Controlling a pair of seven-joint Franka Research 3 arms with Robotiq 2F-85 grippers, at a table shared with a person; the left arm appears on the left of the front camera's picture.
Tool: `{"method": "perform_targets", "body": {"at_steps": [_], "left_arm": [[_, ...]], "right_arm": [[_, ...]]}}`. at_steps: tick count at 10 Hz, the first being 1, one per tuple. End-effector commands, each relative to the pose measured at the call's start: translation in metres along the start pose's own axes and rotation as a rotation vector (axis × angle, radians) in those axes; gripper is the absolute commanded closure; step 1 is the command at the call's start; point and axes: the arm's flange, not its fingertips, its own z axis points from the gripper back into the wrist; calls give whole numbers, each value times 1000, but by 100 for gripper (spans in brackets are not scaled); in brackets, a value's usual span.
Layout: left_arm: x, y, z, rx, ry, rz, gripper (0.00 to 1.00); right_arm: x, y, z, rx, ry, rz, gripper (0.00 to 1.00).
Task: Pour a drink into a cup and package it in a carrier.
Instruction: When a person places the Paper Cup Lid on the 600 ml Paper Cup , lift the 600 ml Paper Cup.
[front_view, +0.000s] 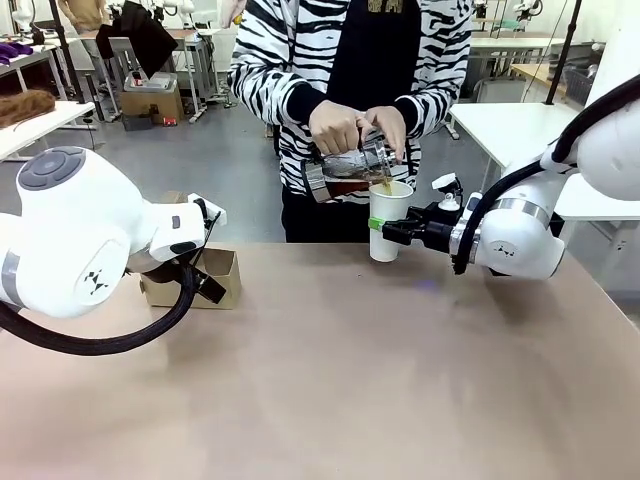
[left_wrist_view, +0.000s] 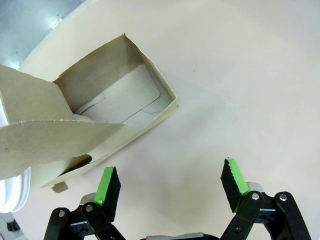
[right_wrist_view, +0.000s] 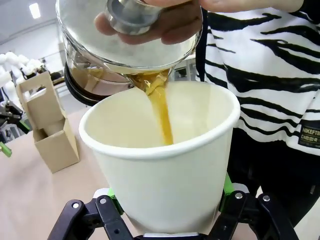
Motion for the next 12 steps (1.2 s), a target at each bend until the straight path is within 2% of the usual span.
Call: {"method": "perform_targets", "body": {"at_steps": [1,12], "left_arm": [[0,0,0,-2,-2,1,0],[0,0,0,-2,-2,1,0]], "right_arm": [[3,3,0,2,0,2,20],[3,3,0,2,0,2,20]]}}
